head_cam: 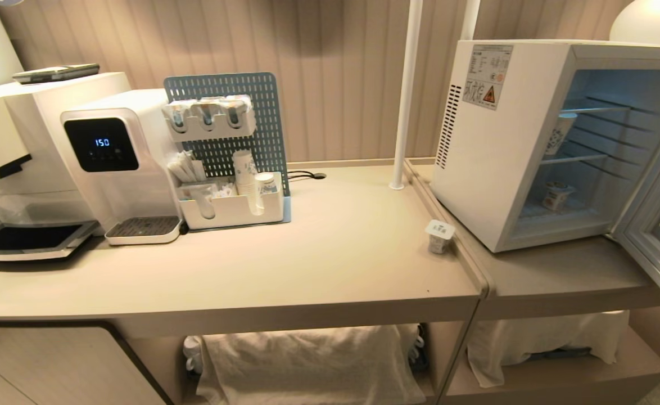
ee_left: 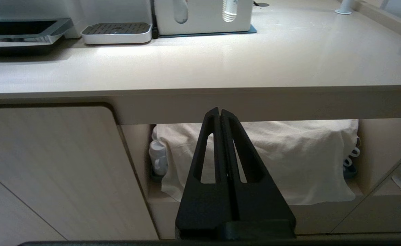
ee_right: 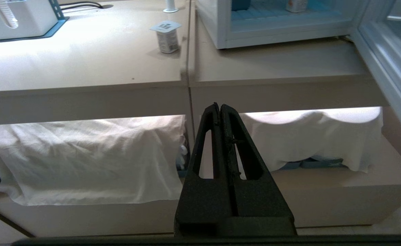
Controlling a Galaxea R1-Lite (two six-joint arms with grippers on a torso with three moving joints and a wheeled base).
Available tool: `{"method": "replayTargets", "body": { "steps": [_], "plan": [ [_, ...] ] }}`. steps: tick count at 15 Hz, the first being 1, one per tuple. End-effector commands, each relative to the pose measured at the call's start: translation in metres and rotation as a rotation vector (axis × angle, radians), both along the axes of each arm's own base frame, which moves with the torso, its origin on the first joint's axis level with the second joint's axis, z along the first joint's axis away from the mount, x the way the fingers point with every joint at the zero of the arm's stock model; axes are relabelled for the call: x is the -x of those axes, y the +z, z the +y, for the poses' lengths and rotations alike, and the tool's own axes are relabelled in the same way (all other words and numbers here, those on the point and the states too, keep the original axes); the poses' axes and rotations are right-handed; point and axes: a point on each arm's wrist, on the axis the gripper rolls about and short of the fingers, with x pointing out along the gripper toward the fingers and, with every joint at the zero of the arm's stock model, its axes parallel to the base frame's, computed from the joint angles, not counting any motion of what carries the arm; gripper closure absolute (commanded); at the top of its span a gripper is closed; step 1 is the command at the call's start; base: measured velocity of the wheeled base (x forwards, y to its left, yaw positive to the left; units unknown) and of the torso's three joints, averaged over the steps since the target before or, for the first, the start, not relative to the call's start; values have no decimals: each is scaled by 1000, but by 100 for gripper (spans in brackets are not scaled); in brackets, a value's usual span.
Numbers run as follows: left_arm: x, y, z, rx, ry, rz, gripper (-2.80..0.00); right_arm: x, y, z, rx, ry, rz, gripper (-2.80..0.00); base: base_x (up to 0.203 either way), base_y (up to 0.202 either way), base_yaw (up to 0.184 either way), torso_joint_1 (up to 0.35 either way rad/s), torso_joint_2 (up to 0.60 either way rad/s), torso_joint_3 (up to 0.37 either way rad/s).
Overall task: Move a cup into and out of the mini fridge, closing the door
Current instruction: Place the yoghurt on the freezer
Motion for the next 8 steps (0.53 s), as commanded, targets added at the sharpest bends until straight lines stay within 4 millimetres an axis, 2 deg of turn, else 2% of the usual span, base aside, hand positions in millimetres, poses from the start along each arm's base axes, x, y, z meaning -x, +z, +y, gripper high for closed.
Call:
{"method": "replayTargets", "body": {
  "steps": [1,8],
  "plan": [
    [0,0,0,1,0,1,0,0,0,0,0,0,3,0,0,-199,0,2,1,5],
    [0,0,0,2,0,1,0,0,0,0,0,0,4,0,0,-195,-2,2,3,2]
  ]
}}
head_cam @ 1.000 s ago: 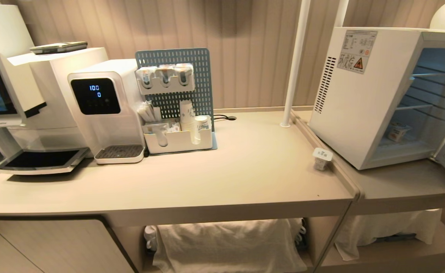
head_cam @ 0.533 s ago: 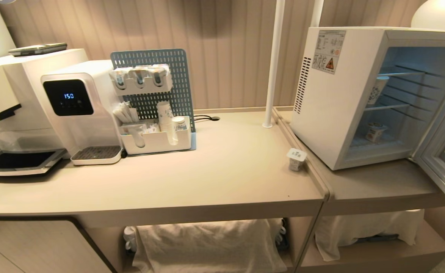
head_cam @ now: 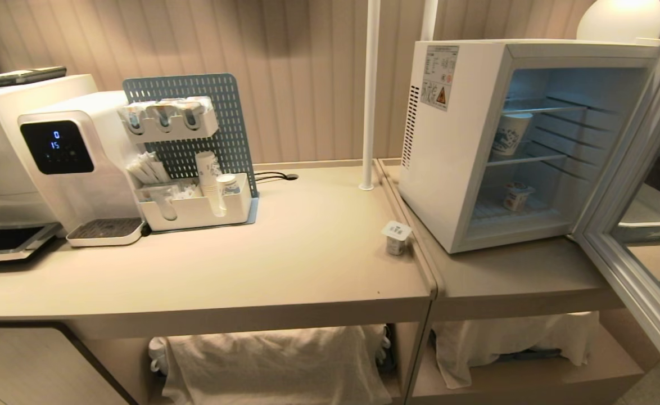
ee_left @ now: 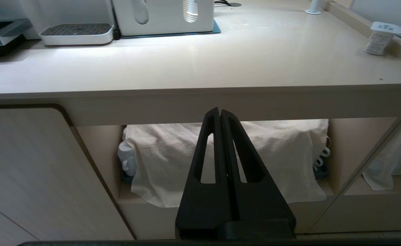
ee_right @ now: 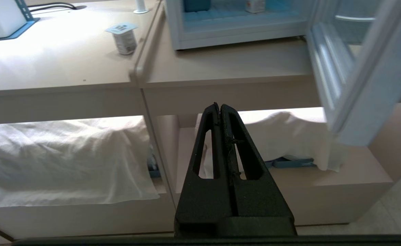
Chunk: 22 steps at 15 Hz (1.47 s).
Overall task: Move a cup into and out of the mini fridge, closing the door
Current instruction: Place the yoghurt on the freezer
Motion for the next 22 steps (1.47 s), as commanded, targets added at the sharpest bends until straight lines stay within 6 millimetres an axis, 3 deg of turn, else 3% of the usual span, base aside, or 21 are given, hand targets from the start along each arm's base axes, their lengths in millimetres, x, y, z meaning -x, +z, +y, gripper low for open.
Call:
{"method": "replayTargets", "body": {
  "steps": [1,6,15,16,18,19,20,22],
  "plan": [
    [0,0,0,1,1,1,0,0,0,0,1,1,3,0,0,-177,-6,0,0,0],
    [0,0,0,0,1,1,0,0,0,0,1,1,1,0,0,-41,-1,1,1,-2],
    [0,0,0,1,1,1,0,2,7,0,7,0,-14,0,146,0,-3,2,1,0],
    [0,0,0,1,1,1,0,6,21,0,8,-1,-43,0,0,0,0,0,0,0],
    [0,0,0,0,1,1,0,16,76,0,-7,-2,-76,0,0,0,0,0,0,0],
    [0,0,0,1,1,1,0,10,98,0,-15,0,-33,0,0,0,0,0,0,0],
    [0,0,0,1,1,1,0,-9,117,0,-21,3,58,0,0,0,0,0,0,0],
    [0,0,0,1,1,1,0,-67,136,0,-28,6,253,0,0,0,0,0,0,0]
  ]
}}
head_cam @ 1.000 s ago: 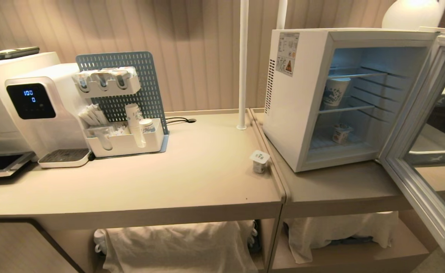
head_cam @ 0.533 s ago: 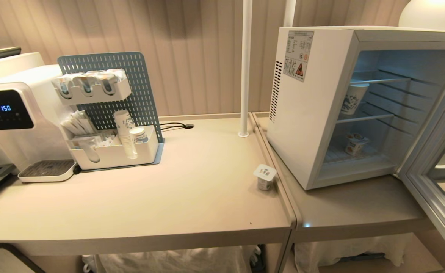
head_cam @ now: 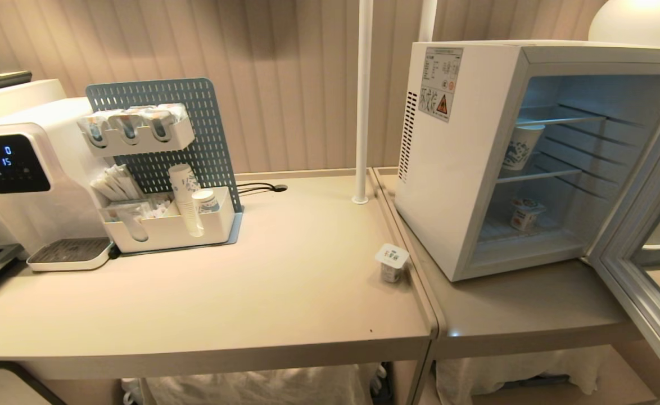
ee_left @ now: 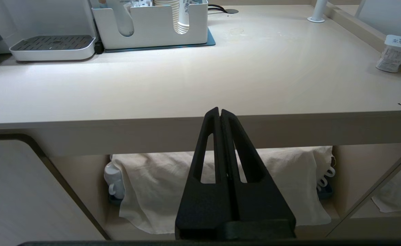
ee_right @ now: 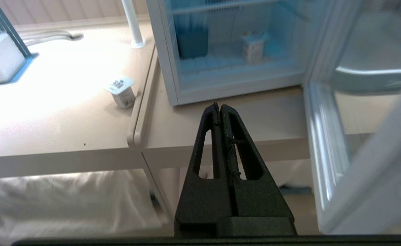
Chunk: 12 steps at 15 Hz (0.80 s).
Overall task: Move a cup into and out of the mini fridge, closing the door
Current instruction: Place the yoghurt on the freezer
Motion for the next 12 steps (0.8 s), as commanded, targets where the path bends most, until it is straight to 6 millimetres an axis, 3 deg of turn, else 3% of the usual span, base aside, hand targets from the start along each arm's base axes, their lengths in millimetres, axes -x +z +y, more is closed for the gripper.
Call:
{"method": "replayTargets", "body": {
  "steps": [1,3,5,7,9,12],
  "plan": [
    [0,0,0,1,1,1,0,-92,12,0,-4,-1,299,0,0,0,0,0,0,0],
    [0,0,0,1,1,1,0,-164,-4,-2,1,-31,410,0,0,0,0,0,0,0],
    [0,0,0,1,1,1,0,-231,-35,-3,26,-99,450,0,0,0,0,0,0,0],
    [0,0,0,0,1,1,0,-283,-74,-3,61,-169,424,0,0,0,0,0,0,0],
    [0,0,0,-1,1,1,0,-320,-115,-4,98,-265,379,0,0,0,0,0,0,0],
    [0,0,0,1,1,1,0,-352,-159,-4,160,-379,284,0,0,0,0,0,0,0]
  ]
}}
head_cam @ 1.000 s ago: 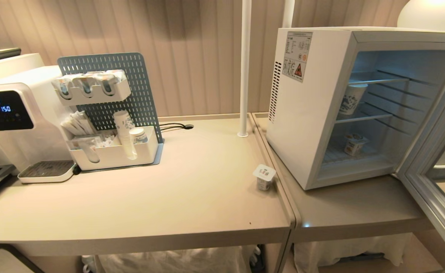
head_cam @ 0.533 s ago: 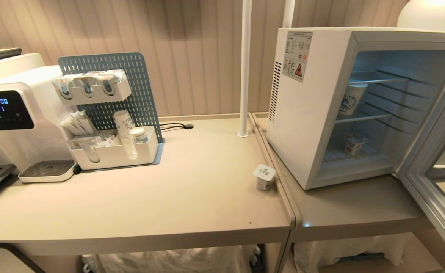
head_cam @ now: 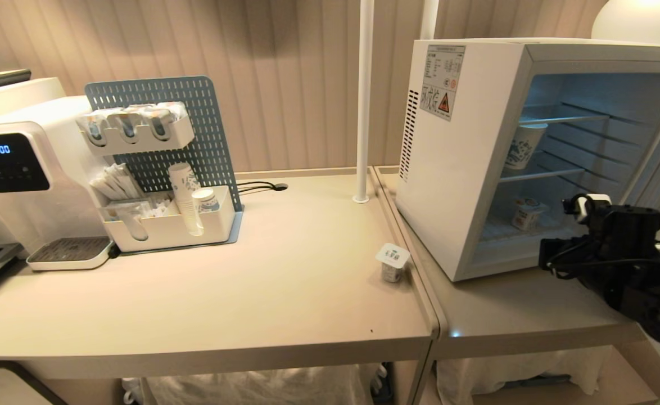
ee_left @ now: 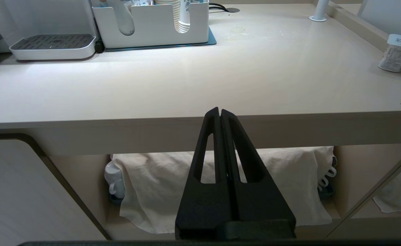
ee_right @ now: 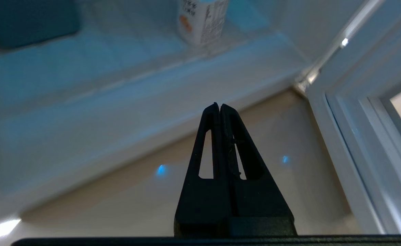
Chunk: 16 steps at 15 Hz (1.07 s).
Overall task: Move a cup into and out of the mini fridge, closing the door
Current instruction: Place the yoghurt on the freezer
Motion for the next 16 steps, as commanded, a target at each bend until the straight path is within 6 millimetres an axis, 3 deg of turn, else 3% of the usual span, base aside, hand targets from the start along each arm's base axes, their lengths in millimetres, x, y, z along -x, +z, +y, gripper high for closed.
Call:
{"method": "replayTargets", "body": {
  "steps": [1,2,3,8,16],
  "plan": [
    [0,0,0,1,1,1,0,-31,-58,1,45,-36,-15,0,0,0,0,0,0,0],
    [0,0,0,1,1,1,0,-43,-60,0,64,-49,-50,0,0,0,0,0,0,0],
    [0,0,0,1,1,1,0,-55,-59,-1,77,-61,-86,-280,0,0,0,0,0,0],
    [0,0,0,1,1,1,0,-96,-57,-16,113,-143,-93,-280,0,0,0,0,0,0],
    [0,0,0,1,1,1,0,-142,-65,-38,113,-186,-115,-280,0,0,0,0,0,0]
  ]
}}
